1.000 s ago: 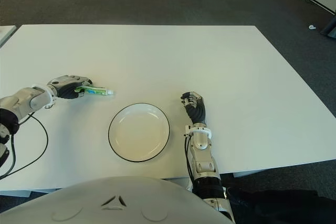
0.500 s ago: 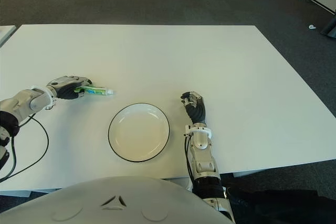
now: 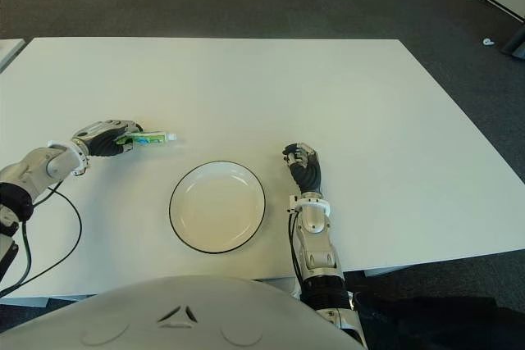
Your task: Put the toothpaste on the table into the plate.
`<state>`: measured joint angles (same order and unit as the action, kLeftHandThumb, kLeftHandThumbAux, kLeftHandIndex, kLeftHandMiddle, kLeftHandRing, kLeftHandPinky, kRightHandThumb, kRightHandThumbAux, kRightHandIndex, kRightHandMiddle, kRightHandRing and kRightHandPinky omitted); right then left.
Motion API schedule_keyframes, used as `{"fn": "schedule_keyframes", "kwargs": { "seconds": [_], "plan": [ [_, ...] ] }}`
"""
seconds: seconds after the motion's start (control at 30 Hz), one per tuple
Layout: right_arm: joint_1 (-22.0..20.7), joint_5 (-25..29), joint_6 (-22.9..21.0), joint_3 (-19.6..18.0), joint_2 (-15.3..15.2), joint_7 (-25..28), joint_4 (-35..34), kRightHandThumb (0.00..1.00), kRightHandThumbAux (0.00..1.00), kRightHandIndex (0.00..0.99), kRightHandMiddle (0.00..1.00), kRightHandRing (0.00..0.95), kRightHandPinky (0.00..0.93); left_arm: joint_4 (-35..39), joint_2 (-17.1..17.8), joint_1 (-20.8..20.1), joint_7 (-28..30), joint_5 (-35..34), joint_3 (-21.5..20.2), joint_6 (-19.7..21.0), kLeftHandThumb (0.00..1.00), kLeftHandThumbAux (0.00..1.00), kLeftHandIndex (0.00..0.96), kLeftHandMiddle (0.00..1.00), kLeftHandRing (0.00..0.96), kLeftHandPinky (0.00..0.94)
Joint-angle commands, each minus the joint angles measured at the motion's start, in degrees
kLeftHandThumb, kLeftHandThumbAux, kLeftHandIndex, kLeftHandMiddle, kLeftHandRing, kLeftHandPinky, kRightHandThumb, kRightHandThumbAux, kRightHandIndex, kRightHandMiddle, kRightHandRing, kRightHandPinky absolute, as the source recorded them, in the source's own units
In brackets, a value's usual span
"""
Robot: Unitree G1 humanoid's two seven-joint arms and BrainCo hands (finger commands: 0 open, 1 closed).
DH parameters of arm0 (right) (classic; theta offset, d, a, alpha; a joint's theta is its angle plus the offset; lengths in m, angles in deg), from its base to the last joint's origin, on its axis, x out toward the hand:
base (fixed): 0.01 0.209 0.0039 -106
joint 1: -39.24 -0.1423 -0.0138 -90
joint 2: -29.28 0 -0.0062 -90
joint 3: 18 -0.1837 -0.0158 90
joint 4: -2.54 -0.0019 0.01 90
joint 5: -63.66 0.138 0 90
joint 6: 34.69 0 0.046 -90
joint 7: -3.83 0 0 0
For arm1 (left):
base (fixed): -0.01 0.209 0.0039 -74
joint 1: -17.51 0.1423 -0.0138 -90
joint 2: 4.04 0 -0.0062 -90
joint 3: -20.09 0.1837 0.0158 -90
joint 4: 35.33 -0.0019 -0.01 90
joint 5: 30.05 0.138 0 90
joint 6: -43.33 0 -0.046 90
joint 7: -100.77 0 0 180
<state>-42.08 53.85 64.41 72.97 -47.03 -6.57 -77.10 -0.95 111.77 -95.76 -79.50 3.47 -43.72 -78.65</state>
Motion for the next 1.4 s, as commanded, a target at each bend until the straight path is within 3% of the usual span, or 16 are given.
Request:
{"fn": "schedule_keyframes", "kwargs": {
  "seconds": [0.03, 0.33, 0.63, 1.2, 1.4],
  "plan": [
    [-0.48, -0.2, 0.03, -0.07, 0.21, -0.25, 0.78, 0.713, 0.731, 0.424, 0.485, 0.478, 0.487, -1.04, -2.77, 2.4, 3.53, -2.62, -1.34, 0.57, 0.711, 0.713, 0.438, 0.788, 0.792, 0.772],
    [-0.68, -0.08, -0.17, -0.01, 0.27, -0.22, 0.72, 0.713, 0.732, 0.423, 0.475, 0.469, 0.478, 6.81, -2.88, 3.24, 10.9, -11.68, -7.55, 0.86, 0.711, 0.715, 0.439, 0.795, 0.792, 0.755],
    [-1.01, -0.14, -0.34, -0.09, 0.28, -0.36, 1.13, 0.713, 0.732, 0.422, 0.472, 0.468, 0.484, 18.72, -2.95, 7.66, 17.93, -18.58, -13.26, 6.65, 0.71, 0.715, 0.439, 0.79, 0.779, 0.735],
    [-0.96, -0.19, -0.71, 0.17, 0.39, -0.22, 0.88, 0.713, 0.732, 0.423, 0.474, 0.465, 0.474, 29.04, -4.51, 7.75, 20.35, -18.15, -14.66, 10.96, 0.707, 0.715, 0.441, 0.841, 0.823, 0.828],
    [-0.84, 0.01, -0.52, 0.2, 0.53, -0.14, 0.75, 0.714, 0.732, 0.423, 0.473, 0.463, 0.474, 42.6, -5.53, 11.27, 21.73, -18.57, -14.6, 14.49, 0.707, 0.715, 0.441, 0.852, 0.834, 0.834]
  ]
}}
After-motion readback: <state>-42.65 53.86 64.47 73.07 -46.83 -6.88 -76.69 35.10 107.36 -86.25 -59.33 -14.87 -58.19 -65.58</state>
